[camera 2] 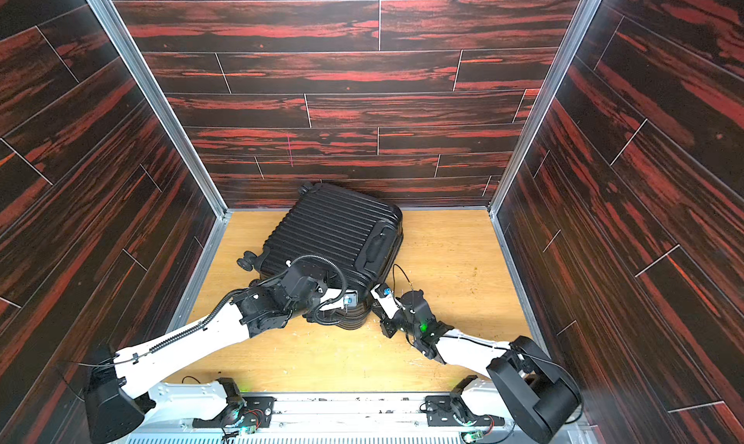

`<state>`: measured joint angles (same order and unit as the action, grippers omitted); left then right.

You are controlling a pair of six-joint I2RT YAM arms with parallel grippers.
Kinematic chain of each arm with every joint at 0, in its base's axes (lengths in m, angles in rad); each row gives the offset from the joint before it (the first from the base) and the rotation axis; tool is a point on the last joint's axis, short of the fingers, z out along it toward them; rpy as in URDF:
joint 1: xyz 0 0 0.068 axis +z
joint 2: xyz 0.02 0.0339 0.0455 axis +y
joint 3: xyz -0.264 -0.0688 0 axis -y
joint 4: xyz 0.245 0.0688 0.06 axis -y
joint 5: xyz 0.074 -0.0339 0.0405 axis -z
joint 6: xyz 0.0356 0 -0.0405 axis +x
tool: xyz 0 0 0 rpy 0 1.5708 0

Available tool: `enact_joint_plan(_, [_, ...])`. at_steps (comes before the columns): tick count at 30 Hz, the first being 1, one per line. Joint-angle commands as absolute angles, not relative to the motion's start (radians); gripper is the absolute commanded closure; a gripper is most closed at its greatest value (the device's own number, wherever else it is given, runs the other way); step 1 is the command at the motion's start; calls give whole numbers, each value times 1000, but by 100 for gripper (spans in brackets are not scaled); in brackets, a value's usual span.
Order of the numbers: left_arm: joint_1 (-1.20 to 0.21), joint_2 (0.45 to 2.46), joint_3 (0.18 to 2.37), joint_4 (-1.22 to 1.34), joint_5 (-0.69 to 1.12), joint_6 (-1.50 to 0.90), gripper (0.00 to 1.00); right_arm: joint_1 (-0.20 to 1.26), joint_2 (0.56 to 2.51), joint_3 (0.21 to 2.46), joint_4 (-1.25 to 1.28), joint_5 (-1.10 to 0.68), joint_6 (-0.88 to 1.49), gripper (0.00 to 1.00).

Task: Close the suitcase zippers
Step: Adjust the suitcase at the center of the board.

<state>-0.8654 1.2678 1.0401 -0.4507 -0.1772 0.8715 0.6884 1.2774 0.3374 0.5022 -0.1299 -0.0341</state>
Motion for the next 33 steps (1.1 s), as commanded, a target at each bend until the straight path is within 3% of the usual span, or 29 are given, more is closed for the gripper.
enact_joint_plan(1, [-833, 1310, 1063, -326, -298, 807, 8, 742, 1212, 333, 514, -244, -42, 100])
enact_joint_plan(6, [-833, 1338, 1079, -299, -287, 756, 8, 776, 1194, 333, 502, -226, -53, 100])
enact_joint_plan(14, [-833, 1383, 1196, -257, -517, 546, 8, 833, 1118, 318, 491, -218, -77, 100])
enact_joint_plan(27, [-833, 1444, 1247, -241, -529, 461, 8, 909, 1084, 330, 512, -275, -102, 100])
enact_joint_plan(33, [-833, 1437, 1237, -243, -518, 451, 9, 922, 1114, 335, 528, -222, -86, 100])
